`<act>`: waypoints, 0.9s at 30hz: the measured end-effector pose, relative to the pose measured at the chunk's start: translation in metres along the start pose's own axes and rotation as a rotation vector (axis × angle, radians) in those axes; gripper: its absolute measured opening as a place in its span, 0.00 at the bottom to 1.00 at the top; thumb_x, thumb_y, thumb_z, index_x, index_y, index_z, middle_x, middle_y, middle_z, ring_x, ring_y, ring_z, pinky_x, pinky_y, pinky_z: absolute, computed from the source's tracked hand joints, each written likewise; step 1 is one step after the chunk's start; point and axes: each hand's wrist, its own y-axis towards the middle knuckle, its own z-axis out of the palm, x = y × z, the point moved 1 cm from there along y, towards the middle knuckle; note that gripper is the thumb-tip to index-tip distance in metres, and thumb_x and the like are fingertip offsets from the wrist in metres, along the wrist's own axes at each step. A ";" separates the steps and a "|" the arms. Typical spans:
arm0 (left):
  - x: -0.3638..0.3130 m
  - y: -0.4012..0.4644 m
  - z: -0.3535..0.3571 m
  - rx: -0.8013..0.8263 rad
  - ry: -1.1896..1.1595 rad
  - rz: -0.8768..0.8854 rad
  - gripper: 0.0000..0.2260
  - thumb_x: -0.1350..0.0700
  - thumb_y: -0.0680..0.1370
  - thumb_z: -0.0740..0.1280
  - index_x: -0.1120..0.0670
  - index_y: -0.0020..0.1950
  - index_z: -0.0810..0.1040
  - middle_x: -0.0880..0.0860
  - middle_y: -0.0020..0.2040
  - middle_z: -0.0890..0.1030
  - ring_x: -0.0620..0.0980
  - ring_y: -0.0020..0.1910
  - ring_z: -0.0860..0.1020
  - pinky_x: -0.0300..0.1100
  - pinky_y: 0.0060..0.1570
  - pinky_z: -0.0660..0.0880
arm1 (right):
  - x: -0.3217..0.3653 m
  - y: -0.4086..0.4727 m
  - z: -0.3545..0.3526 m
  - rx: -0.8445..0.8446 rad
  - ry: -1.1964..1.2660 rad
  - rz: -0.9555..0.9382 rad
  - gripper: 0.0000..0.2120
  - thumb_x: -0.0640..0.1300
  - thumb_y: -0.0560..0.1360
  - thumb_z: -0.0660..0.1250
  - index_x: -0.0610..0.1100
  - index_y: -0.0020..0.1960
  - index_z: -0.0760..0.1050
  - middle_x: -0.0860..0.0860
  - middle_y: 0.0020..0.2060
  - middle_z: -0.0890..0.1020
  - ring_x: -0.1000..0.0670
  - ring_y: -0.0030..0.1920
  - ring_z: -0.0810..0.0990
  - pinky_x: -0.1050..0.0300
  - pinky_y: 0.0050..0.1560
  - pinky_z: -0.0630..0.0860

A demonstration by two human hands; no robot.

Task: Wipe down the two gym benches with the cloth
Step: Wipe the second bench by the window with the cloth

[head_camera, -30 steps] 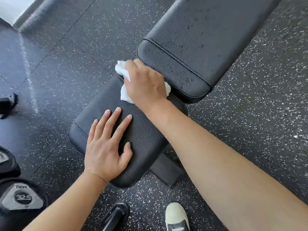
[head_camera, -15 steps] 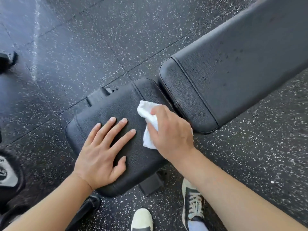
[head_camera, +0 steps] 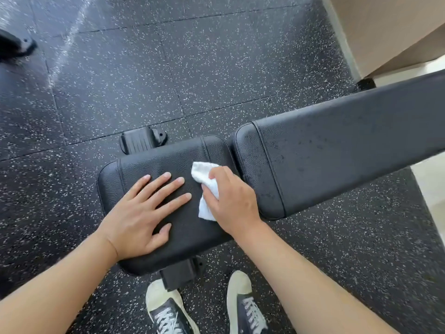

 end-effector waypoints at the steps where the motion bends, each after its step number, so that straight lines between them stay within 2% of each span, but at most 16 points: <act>1: 0.000 0.000 -0.002 0.005 -0.003 -0.003 0.35 0.43 0.76 0.65 0.44 0.84 0.63 0.52 0.86 0.58 0.59 0.84 0.58 0.63 0.81 0.56 | -0.002 -0.012 -0.003 0.020 -0.001 -0.003 0.10 0.50 0.78 0.69 0.45 0.53 0.74 0.51 0.45 0.77 0.46 0.41 0.79 0.50 0.36 0.75; 4: -0.001 0.001 -0.009 0.043 -0.034 -0.001 0.34 0.43 0.76 0.65 0.45 0.83 0.65 0.53 0.85 0.60 0.61 0.83 0.60 0.64 0.80 0.57 | -0.007 -0.034 -0.008 0.057 -0.026 -0.032 0.10 0.49 0.77 0.70 0.45 0.54 0.74 0.51 0.45 0.77 0.47 0.41 0.79 0.51 0.36 0.75; 7: -0.011 0.005 -0.018 0.065 -0.093 -0.059 0.32 0.46 0.75 0.65 0.47 0.80 0.71 0.53 0.84 0.64 0.62 0.82 0.62 0.65 0.80 0.58 | -0.008 -0.023 -0.003 0.050 -0.061 -0.039 0.10 0.48 0.75 0.72 0.45 0.53 0.76 0.51 0.44 0.78 0.45 0.39 0.80 0.51 0.32 0.74; 10: -0.031 0.013 -0.026 0.036 -0.168 -0.212 0.26 0.50 0.74 0.63 0.49 0.73 0.77 0.53 0.79 0.71 0.61 0.80 0.66 0.65 0.78 0.62 | -0.002 0.015 0.005 0.016 -0.030 -0.047 0.11 0.48 0.75 0.71 0.44 0.53 0.77 0.50 0.44 0.80 0.44 0.39 0.81 0.53 0.32 0.72; 14: -0.057 0.031 -0.036 -0.037 -0.252 -0.418 0.22 0.57 0.72 0.64 0.55 0.66 0.81 0.55 0.72 0.78 0.63 0.75 0.72 0.62 0.73 0.68 | 0.003 0.059 0.008 0.033 0.066 -0.015 0.11 0.50 0.79 0.67 0.44 0.55 0.74 0.49 0.46 0.80 0.41 0.44 0.81 0.46 0.38 0.76; 17: -0.077 0.047 -0.042 -0.101 -0.322 -0.604 0.22 0.63 0.73 0.67 0.58 0.68 0.79 0.56 0.71 0.77 0.62 0.73 0.72 0.58 0.75 0.67 | -0.007 0.050 -0.010 0.114 0.222 0.006 0.09 0.52 0.80 0.65 0.47 0.55 0.71 0.52 0.46 0.79 0.43 0.44 0.79 0.48 0.40 0.73; 19: -0.088 0.066 -0.045 -0.130 -0.338 -0.659 0.25 0.64 0.74 0.69 0.59 0.71 0.77 0.57 0.73 0.75 0.61 0.74 0.71 0.58 0.76 0.66 | -0.028 0.029 -0.037 0.120 0.256 0.016 0.08 0.53 0.80 0.65 0.51 0.54 0.69 0.55 0.44 0.78 0.47 0.43 0.77 0.50 0.39 0.70; 23: -0.099 0.124 -0.040 -0.192 -0.281 -0.651 0.26 0.60 0.77 0.68 0.60 0.75 0.73 0.58 0.75 0.72 0.61 0.76 0.69 0.64 0.75 0.66 | -0.083 -0.021 -0.087 0.098 0.246 -0.001 0.07 0.56 0.79 0.63 0.57 0.54 0.68 0.61 0.46 0.76 0.56 0.42 0.74 0.60 0.39 0.66; 27: -0.109 0.162 -0.021 -0.189 -0.168 -0.773 0.26 0.55 0.77 0.66 0.57 0.76 0.72 0.57 0.76 0.71 0.61 0.79 0.65 0.64 0.79 0.58 | -0.130 -0.043 -0.088 0.158 0.140 -0.152 0.07 0.54 0.80 0.64 0.54 0.56 0.70 0.58 0.43 0.74 0.55 0.39 0.74 0.63 0.35 0.69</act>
